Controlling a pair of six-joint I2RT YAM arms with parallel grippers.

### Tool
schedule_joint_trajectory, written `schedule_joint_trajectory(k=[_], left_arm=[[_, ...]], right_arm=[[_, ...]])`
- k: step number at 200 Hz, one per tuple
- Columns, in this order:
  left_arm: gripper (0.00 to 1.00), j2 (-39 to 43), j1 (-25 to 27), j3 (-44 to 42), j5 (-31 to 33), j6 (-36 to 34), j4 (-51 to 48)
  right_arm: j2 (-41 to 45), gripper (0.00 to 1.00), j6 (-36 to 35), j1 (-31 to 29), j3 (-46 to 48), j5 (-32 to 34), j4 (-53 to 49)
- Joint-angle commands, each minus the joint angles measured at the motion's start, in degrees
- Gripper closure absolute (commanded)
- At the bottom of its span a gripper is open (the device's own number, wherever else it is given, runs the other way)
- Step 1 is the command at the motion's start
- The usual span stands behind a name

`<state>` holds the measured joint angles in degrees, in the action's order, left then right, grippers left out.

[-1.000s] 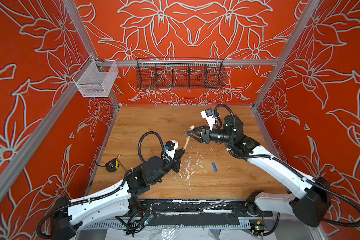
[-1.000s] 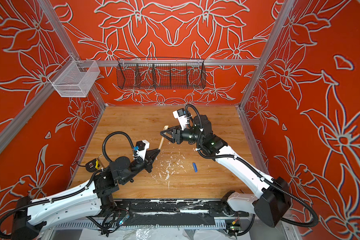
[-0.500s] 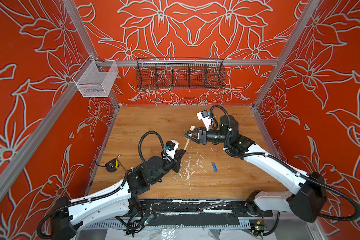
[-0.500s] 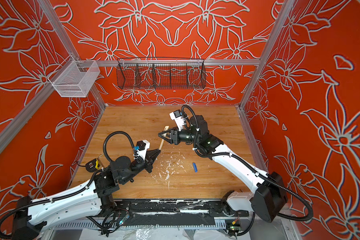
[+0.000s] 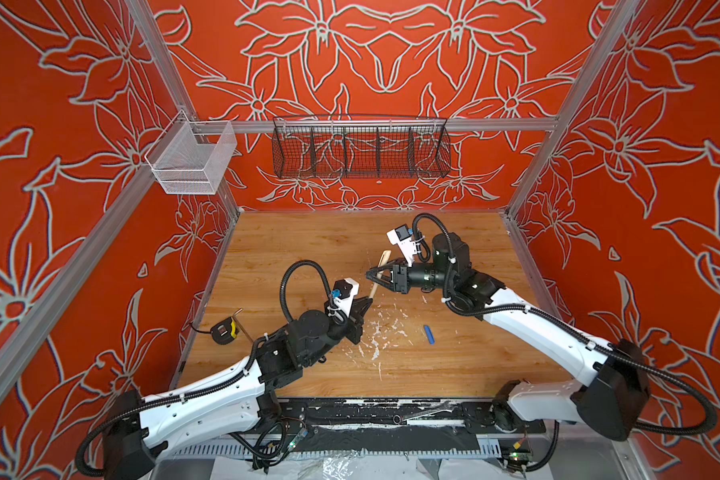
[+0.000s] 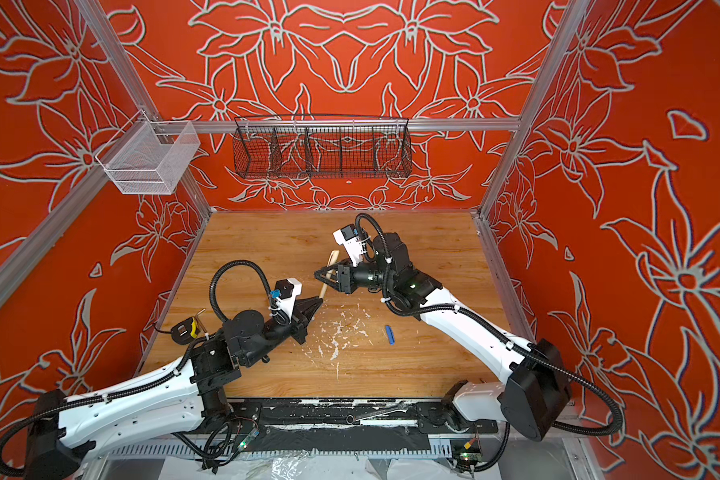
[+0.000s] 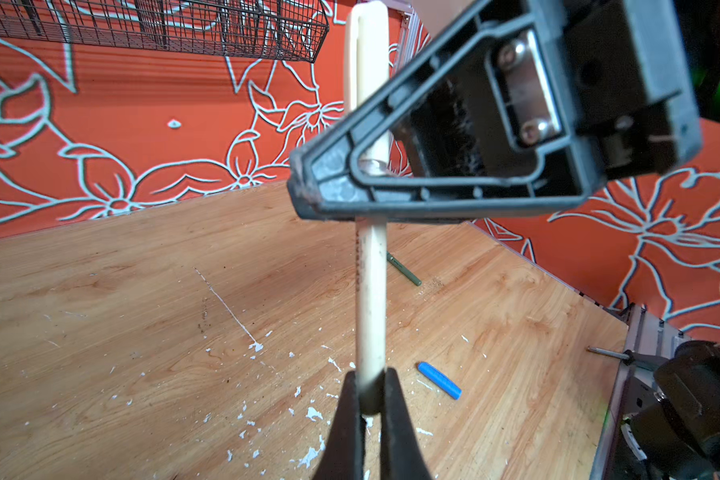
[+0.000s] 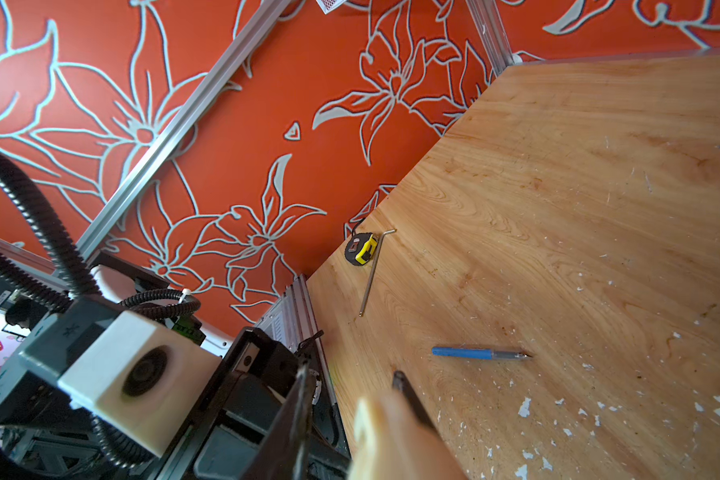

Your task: Insert the pens into the pen caps

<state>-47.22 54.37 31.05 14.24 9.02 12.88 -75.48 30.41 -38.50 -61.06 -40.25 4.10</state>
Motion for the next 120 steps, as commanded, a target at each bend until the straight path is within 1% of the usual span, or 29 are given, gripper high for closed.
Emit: schedule_joint_trajectory(k=[1, 32, 49, 65, 74, 91, 95, 107, 113, 120], left_arm=[[1.0, 0.2, -0.4, 1.4, -0.5, 0.5, 1.3], [1.0, -0.1, -0.4, 1.4, -0.7, 0.6, 1.3], [1.0, -0.4, -0.4, 1.7, -0.2, 1.0, 0.8], [1.0, -0.5, -0.5, 2.5, 0.7, 2.4, -1.0], [0.83, -0.3, -0.9, 3.3, 0.3, 3.2, -2.7], [0.47, 0.4, -2.5, 5.5, -2.0, 4.2, -8.1], [0.4, 0.5, -3.3, 6.0, -2.9, 4.7, -9.5], [0.29, 0.6, -6.5, 8.1, -7.5, 5.9, -14.0], [0.26, 0.4, -8.4, 8.9, -11.1, 6.0, -15.6], [0.24, 0.0, -10.7, 9.7, -15.7, 6.2, -17.0]], right_arm=[[-0.5, 0.76, -1.0, -0.5, -1.8, 1.7, -0.8], [-0.5, 1.0, 0.0, -0.5, -1.8, 1.8, 0.1], [-0.5, 1.0, 0.8, -0.5, -2.0, 1.9, 0.0], [-0.5, 1.0, -0.7, -0.5, -3.5, 2.9, -4.0], [-0.5, 1.0, -2.5, -0.5, -4.9, 4.6, -7.7], [-0.2, 1.0, -6.0, -0.4, -7.8, 8.5, -15.4], [-0.2, 1.0, -6.9, -0.4, -8.4, 9.3, -16.9], [-0.2, 1.0, -8.3, -0.4, -9.9, 10.2, -20.2], [-0.3, 1.0, -8.6, -0.3, -10.5, 10.3, -21.1], [-0.5, 1.0, -8.6, -0.3, -11.0, 10.1, -22.1]])
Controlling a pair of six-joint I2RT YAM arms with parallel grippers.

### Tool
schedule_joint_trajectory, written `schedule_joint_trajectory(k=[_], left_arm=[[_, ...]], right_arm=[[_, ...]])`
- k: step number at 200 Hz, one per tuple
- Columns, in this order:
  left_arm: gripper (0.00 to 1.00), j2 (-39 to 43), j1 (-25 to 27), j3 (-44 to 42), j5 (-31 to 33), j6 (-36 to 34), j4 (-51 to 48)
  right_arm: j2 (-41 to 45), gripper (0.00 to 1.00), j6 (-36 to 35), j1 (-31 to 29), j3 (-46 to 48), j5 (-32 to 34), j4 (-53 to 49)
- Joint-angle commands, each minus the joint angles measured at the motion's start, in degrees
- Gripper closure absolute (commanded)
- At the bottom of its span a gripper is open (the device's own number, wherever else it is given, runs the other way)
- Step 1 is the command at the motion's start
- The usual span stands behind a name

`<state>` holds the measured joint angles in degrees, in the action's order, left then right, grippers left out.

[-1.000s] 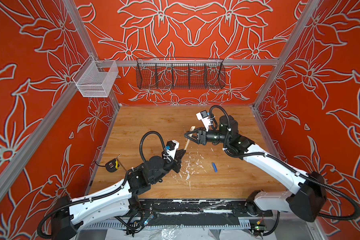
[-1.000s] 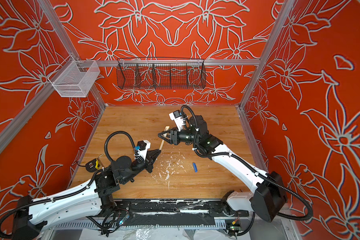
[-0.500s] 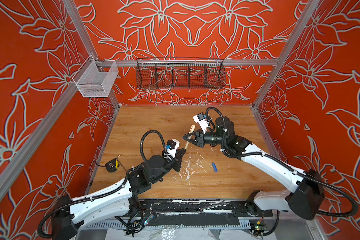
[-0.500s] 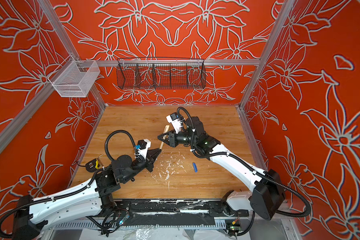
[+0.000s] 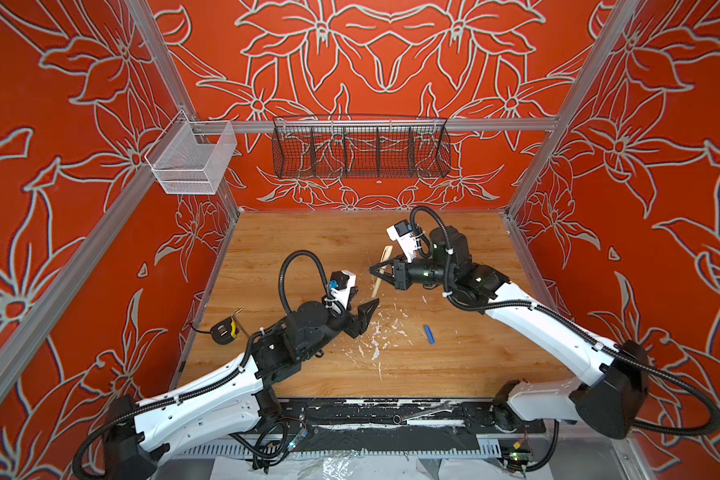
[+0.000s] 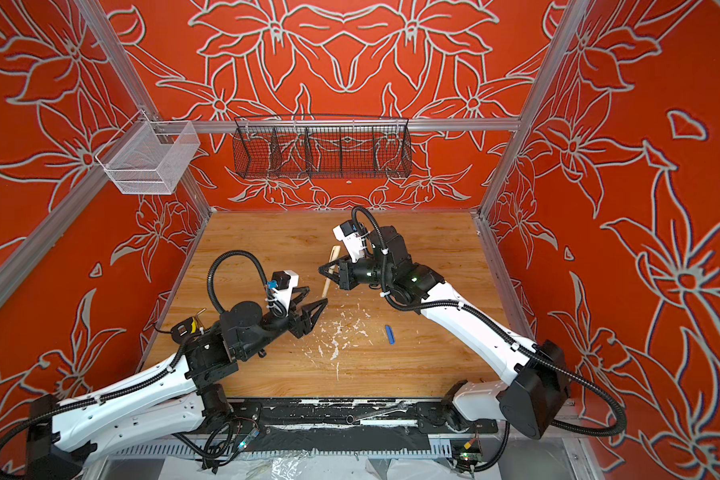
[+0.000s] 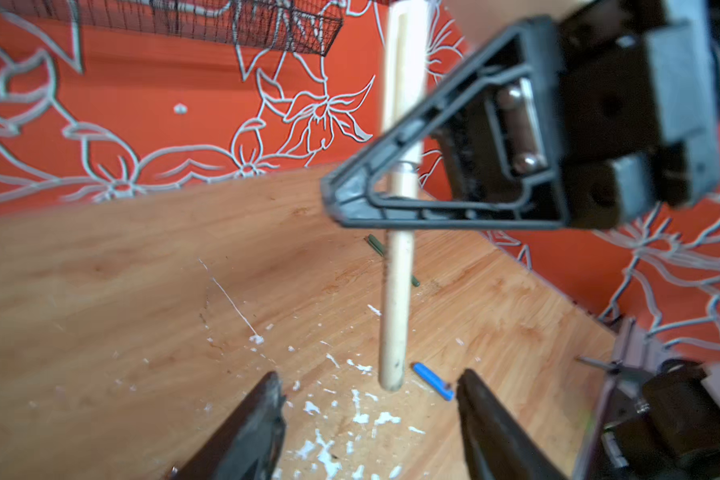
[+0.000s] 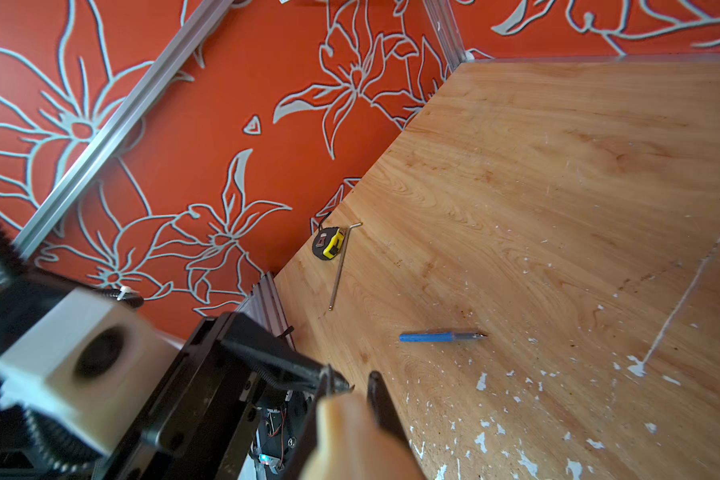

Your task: Insert the pens into the pen caps

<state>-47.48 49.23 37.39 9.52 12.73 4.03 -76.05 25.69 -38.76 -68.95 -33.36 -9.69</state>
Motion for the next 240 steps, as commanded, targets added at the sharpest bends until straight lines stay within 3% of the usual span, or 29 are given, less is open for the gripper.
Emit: schedule_joint_trajectory(k=[1, 20, 78, 108, 202, 240], left_arm=[[0.24, 0.2, -5.8, 3.4, -11.6, 2.5, -8.2], [0.23, -1.9, -9.8, 4.4, -21.3, 2.3, -8.8], [0.3, -11.9, -12.5, 8.2, -38.4, 0.8, -7.9], [0.36, -14.7, -12.6, 9.6, -39.5, 1.0, -8.2], [0.4, -13.4, -13.2, 8.3, -36.5, 1.9, -4.9], [0.47, -14.6, -13.2, 8.6, -38.6, 2.6, -3.4]], right_arm=[[0.1, 1.0, -3.8, -0.1, -3.1, 3.1, -8.4], [-1.0, 1.0, -3.4, -0.1, -4.3, 1.5, -10.2], [-2.6, 1.0, -1.7, -0.1, -4.4, 0.1, -12.1], [-2.5, 1.0, -2.1, -0.1, -4.0, 0.5, -12.0], [-2.3, 1.0, -1.4, -0.1, -2.0, -0.8, -10.1], [-2.0, 1.0, -0.6, -0.1, -1.2, -1.1, -8.5]])
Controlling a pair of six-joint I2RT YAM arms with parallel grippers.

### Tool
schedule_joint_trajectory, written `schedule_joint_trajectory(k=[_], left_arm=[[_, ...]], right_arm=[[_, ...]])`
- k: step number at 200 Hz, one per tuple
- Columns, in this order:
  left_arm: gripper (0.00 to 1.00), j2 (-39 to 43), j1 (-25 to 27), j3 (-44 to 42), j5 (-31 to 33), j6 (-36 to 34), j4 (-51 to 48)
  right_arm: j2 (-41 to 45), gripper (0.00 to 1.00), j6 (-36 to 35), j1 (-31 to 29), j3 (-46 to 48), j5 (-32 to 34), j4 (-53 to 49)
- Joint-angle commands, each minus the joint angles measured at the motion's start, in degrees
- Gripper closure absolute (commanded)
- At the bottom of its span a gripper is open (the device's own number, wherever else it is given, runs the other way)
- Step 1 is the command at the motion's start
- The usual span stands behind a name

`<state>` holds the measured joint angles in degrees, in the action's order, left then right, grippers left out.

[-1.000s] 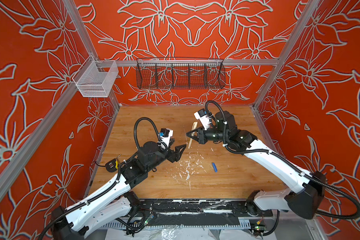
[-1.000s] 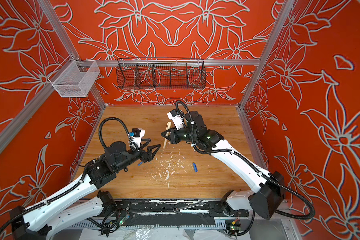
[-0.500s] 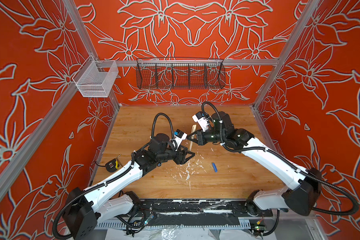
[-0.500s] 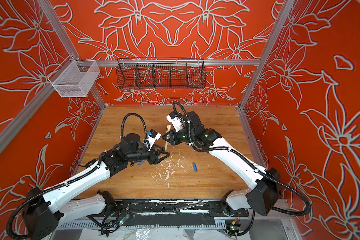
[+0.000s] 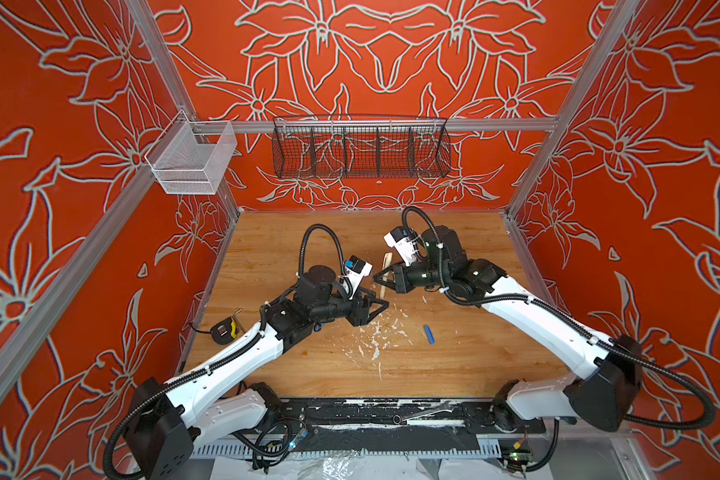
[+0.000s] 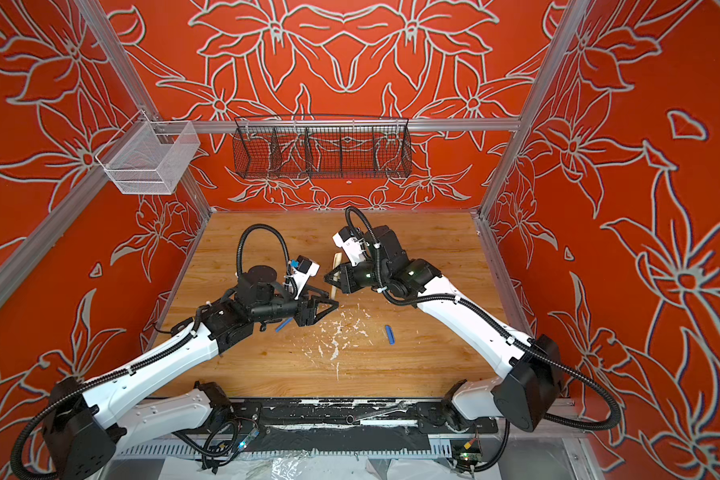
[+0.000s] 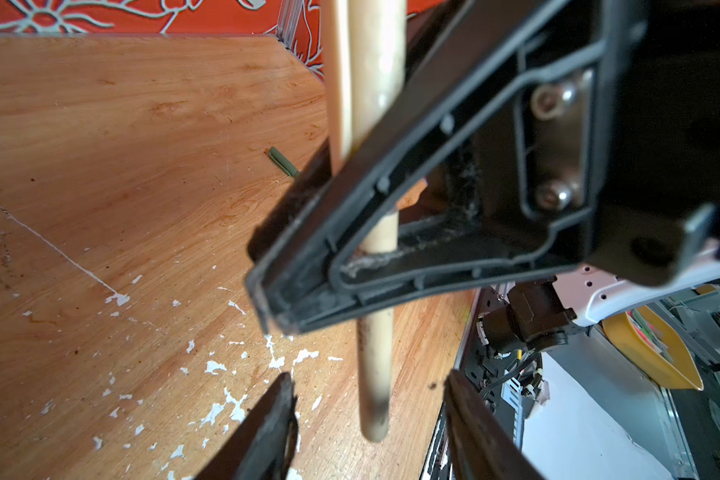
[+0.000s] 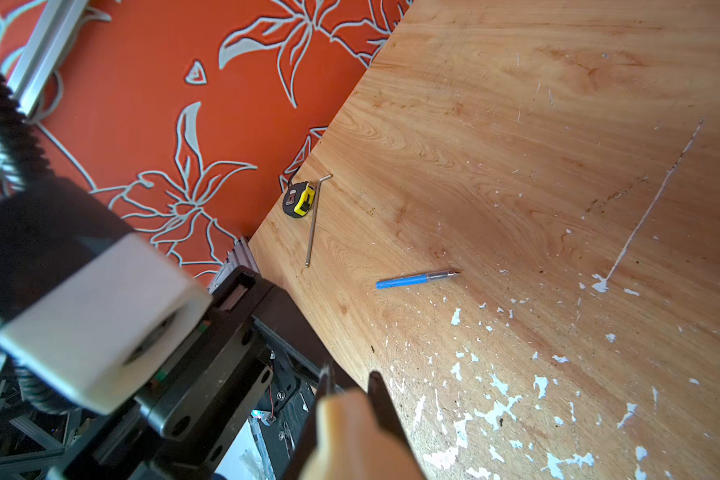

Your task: Insert the pens into the pen caps

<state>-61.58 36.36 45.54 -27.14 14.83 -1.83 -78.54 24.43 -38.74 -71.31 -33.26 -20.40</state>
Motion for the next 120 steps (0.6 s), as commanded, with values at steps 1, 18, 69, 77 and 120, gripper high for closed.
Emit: schedule_joint_trajectory(k=[1, 18, 69, 77, 120], left_arm=[[0.47, -0.5, -0.3, 0.4, -2.0, 0.5, 2.5], [0.5, -0.9, -0.3, 0.6, -2.5, 0.4, 2.4], [0.6, -1.1, -0.3, 0.5, -3.2, 0.1, 2.3], [0.62, -1.2, -0.3, 0.6, -3.3, 0.1, 2.3], [0.66, -1.7, -0.3, 0.9, -3.5, -0.1, 1.3]], right_arm=[[0.5, 1.0, 0.7, -0.1, 1.1, -1.2, 2.2], [0.9, 1.0, 1.0, -0.1, 1.7, -1.4, 3.8], [1.6, 1.0, 1.7, -0.1, 3.0, -1.6, 6.3], [1.8, 1.0, 1.9, -0.2, 3.3, -1.4, 6.6], [2.3, 1.0, 1.9, -0.1, 3.5, -0.2, 7.5]])
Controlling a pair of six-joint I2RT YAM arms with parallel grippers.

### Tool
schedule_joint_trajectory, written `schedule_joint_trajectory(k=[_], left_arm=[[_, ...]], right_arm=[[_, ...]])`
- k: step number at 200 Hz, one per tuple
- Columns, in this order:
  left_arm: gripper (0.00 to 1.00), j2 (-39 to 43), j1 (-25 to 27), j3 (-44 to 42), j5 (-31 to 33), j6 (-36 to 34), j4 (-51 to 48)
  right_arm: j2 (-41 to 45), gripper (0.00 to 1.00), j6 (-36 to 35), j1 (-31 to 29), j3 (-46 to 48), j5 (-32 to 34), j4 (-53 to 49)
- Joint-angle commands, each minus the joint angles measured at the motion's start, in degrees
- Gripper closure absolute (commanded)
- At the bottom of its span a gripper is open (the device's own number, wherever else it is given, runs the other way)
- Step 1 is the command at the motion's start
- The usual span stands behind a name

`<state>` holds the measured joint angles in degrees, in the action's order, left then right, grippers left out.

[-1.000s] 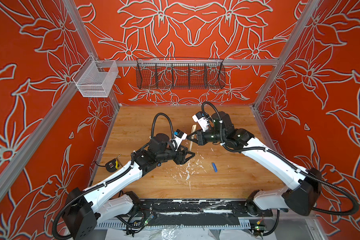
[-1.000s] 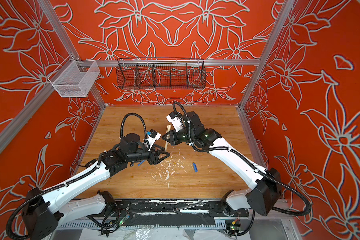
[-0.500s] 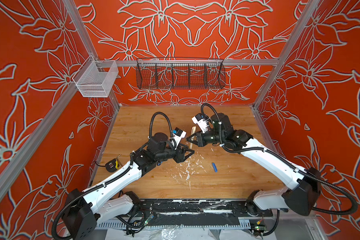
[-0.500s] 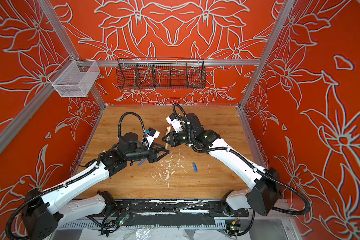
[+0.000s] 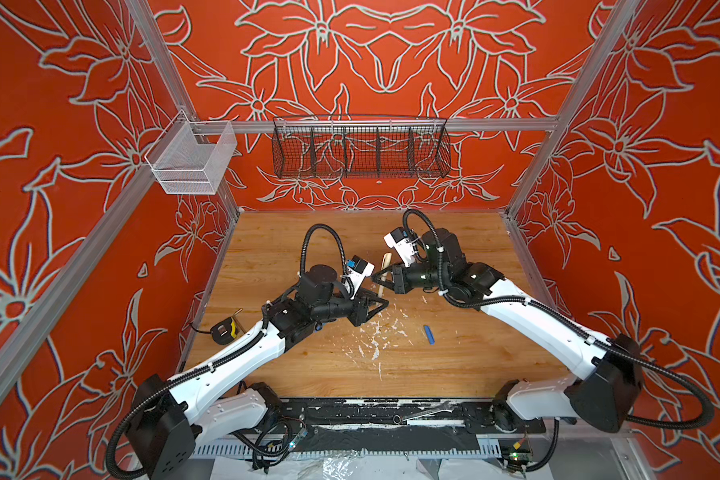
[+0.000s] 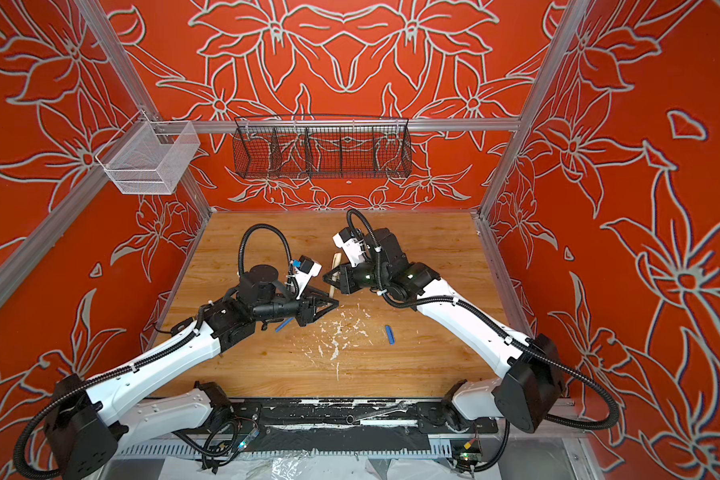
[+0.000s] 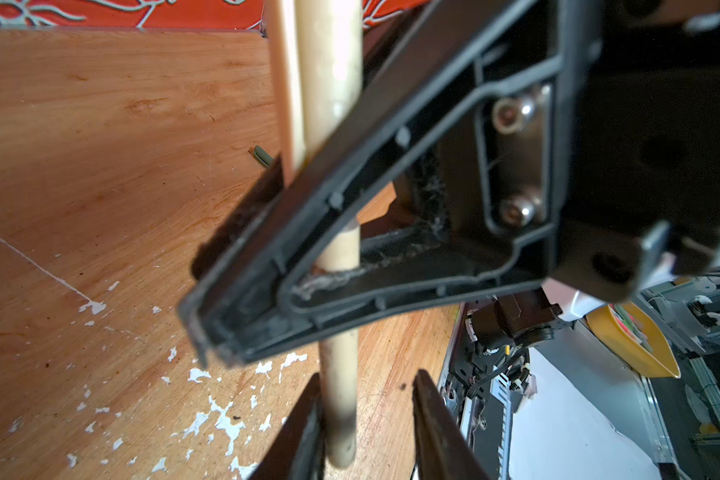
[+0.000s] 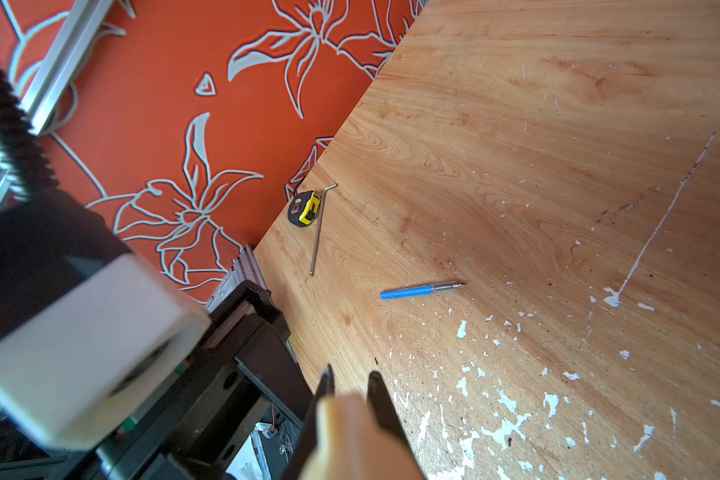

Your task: Insert the pens into the pen caps

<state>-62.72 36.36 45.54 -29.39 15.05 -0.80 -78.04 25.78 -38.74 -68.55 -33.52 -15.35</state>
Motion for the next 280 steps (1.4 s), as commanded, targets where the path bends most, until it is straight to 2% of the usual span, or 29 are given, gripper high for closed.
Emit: schedule_joint_trajectory(k=[1, 57, 144, 162, 175, 185, 257, 268, 280], left_arm=[[0.66, -0.6, -0.3, 0.9, -1.3, -0.4, 0.2], [0.76, -0.4, -0.3, 0.6, -0.3, -0.3, -0.2], [0.72, -0.3, -0.3, 0.7, 1.8, 0.3, 0.3], [0.75, -0.4, -0.3, 0.7, 1.5, 0.6, 0.5], [0.82, -0.4, -0.3, 0.6, 1.7, 0.7, 0.8], [1.0, -0.4, -0.3, 0.5, 1.9, 1.0, 1.1], [1.0, 0.0, -0.3, -0.7, 3.8, 2.0, 2.8], [1.0, -0.2, -0.3, -0.7, 3.8, 2.0, 2.8], [1.0, -0.4, -0.3, -0.7, 3.7, 1.8, 2.7]], right_arm=[[1.8, 1.0, 0.5, -0.1, 0.8, 0.1, 2.4], [1.5, 1.0, 0.0, -0.1, 0.2, 0.1, 2.1], [1.5, 1.0, -0.3, -0.1, 0.8, -0.8, 1.7], [1.5, 1.0, -0.2, -0.2, 0.9, -1.0, 2.0], [1.6, 1.0, -0.1, -0.2, 1.0, -1.0, 2.4], [1.6, 1.0, 0.0, -0.2, 1.1, -1.0, 2.4], [2.6, 1.0, 0.1, -0.2, 1.8, -0.1, 2.4], [3.5, 0.81, -0.7, -0.1, 1.6, 1.0, 1.1], [5.0, 0.64, -1.3, -0.2, 1.7, 2.8, 0.0]])
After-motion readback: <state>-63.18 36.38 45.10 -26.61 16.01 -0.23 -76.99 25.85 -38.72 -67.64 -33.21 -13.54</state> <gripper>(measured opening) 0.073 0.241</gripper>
